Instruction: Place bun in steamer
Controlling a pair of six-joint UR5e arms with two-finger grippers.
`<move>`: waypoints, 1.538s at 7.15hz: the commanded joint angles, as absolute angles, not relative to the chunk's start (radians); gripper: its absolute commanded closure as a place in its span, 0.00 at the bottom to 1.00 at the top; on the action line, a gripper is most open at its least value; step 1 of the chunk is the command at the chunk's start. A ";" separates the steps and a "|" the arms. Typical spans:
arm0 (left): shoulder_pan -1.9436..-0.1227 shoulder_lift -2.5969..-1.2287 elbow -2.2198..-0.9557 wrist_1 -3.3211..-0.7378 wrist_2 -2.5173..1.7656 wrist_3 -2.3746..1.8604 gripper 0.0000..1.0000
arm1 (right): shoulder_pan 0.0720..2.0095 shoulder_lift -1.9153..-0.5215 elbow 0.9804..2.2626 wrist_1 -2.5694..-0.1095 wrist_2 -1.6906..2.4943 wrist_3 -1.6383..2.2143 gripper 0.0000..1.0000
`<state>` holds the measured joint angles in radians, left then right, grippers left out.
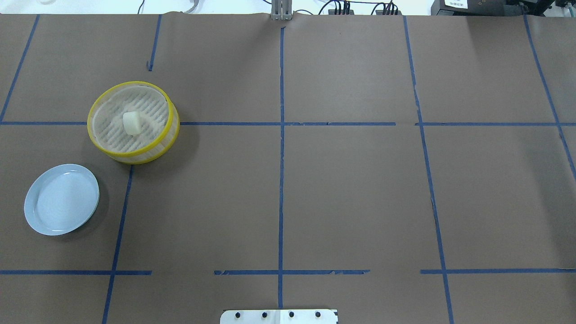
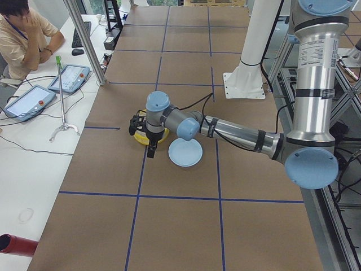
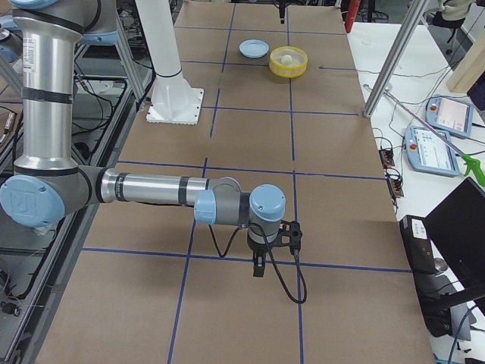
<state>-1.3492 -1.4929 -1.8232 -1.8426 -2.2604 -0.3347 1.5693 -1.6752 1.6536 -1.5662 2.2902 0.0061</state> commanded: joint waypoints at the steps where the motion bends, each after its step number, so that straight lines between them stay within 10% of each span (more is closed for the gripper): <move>1: -1.564 -1.360 -1.810 -1.835 -2.336 -0.033 0.01 | 1.569 -1.675 1.654 -1.566 2.290 0.006 0.00; 11: -1.623 -1.279 -1.808 -1.749 -2.393 -0.011 0.00 | 1.569 -1.675 1.654 -1.566 2.290 0.006 0.00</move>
<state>-1.6240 -1.2875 -1.8001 -1.7476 -2.3926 -0.0104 1.5693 -1.6751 1.6537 -1.5662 2.2902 0.0061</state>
